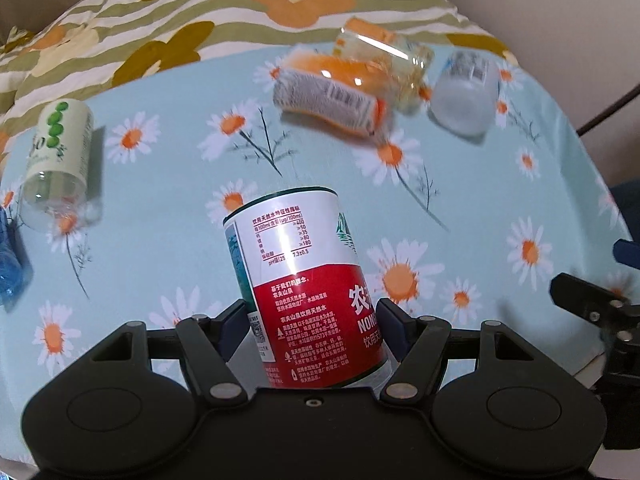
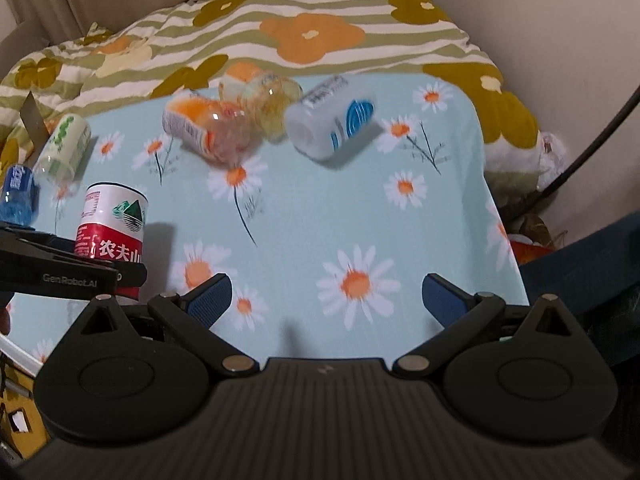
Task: Flip cup upright
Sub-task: 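Lift the cup with the right tool and rotate it toward upright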
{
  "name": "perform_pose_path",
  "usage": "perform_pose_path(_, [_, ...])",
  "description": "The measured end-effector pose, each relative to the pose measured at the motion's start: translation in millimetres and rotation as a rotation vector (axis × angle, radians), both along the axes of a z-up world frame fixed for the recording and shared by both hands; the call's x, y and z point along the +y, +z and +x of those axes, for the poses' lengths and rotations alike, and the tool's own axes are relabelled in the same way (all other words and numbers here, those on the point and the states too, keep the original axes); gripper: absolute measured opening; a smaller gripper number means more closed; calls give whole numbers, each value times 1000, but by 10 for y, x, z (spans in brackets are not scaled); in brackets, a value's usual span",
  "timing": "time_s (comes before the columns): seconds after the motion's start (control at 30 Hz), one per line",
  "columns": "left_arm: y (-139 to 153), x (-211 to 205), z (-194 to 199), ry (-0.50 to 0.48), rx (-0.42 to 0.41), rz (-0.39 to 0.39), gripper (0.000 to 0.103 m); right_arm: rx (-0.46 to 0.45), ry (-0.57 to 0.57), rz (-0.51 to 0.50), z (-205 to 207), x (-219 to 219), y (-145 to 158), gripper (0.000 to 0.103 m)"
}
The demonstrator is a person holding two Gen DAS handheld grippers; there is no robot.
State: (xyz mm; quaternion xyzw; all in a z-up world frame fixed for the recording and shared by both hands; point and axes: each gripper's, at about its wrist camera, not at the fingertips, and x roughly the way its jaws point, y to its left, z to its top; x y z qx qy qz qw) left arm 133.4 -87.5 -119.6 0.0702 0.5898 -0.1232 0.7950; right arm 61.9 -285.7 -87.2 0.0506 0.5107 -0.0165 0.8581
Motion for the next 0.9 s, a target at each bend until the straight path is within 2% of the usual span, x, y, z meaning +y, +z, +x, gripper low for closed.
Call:
perform_pose_path(0.23, [-94,-22,-40,-10,-17,5,74,9,0,1,-81,-39,-64,103])
perform_pose_path(0.27, [-94,-20,-40,-8,-22,2,76,9,1,2,-85,-37,-66,103])
perform_pose_path(0.37, [-78,-29,-52,1,-43,16,98,6,7,-2,-102,-35,-55,103])
perform_pose_path(0.57, [0,-71,-119,-2,-87,40,99,-13,20,-6,-132,-59,9,103])
perform_pose_path(0.77, [314,22,-311,84,-162,6,99,-55,79,16,-105,-84,235,103])
perform_pose_path(0.9, [579,144,-488,147,-217,3,103,-69,152,26,25,2,426,103])
